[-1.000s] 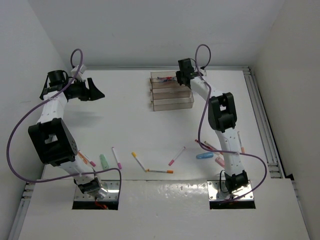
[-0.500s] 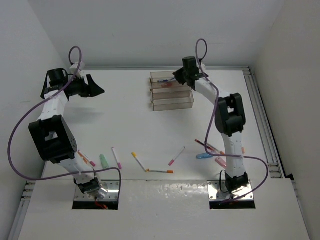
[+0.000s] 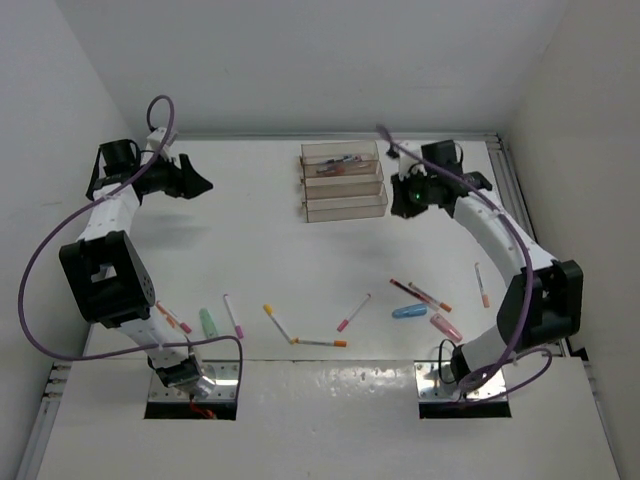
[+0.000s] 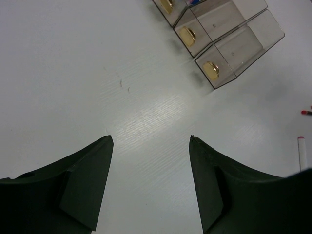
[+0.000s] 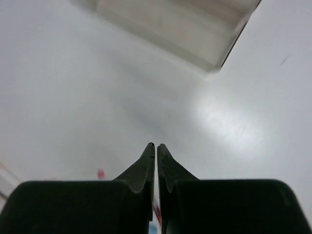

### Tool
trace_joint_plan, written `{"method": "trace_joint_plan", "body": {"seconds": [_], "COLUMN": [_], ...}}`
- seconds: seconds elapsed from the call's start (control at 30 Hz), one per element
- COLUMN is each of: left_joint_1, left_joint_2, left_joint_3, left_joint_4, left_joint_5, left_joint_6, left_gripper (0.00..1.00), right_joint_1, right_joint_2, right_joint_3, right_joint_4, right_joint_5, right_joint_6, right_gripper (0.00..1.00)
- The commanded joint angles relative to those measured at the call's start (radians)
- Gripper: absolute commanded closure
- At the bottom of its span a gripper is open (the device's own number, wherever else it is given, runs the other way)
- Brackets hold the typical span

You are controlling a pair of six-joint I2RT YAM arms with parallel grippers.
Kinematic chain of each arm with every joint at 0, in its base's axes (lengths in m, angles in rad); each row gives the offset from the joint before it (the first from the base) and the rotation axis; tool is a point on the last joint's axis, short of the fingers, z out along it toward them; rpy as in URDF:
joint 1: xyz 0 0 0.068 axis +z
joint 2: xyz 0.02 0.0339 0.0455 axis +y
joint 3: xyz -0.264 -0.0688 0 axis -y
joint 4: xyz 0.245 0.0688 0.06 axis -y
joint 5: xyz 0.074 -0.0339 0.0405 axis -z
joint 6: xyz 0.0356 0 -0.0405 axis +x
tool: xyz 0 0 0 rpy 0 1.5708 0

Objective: Sort the stationery into containers
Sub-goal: Place the pen in the storage box, then pick up the pen from the center of the board.

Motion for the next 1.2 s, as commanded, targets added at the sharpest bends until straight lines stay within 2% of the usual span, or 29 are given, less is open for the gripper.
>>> {"method": "trace_joint_plan", "body": {"seconds": [0.0,0.2,0.5,1.17], "left_joint_1": [-0.013,-0.031,-0.037,-0.043], "left_joint_2": [-0.059,-0.053,-0.068,-0.087], "left_joint_3": [-0.021,-0.018,-0.042,-0.064], "left_joint_4": [0.024,0.04,0.047,0.064], "left_joint_5": [0.037,0.04,0.039,0.02], "left_joint_6": [0.047,0.037,0.032,0.023], "left_gripper": [0.3,0.3,0.31,0.3], "right_joint_1": [0.044,0.143,0.214,0.197], "right_joint_2": [-0.041,-0.08,-0.069,0.034], "right_joint_3": [-0.123,-0.277,-0.404,-0.412], "right_joint_4": [-0.34,-0.368,-0.333,-0.27], "right_joint_5": [0.084,0.202,0.226,0.277], "right_joint_6": [-0.379,-0.387,-0.401,-0.445], "right_gripper": [0.97,0.93,0.91,0.9]}}
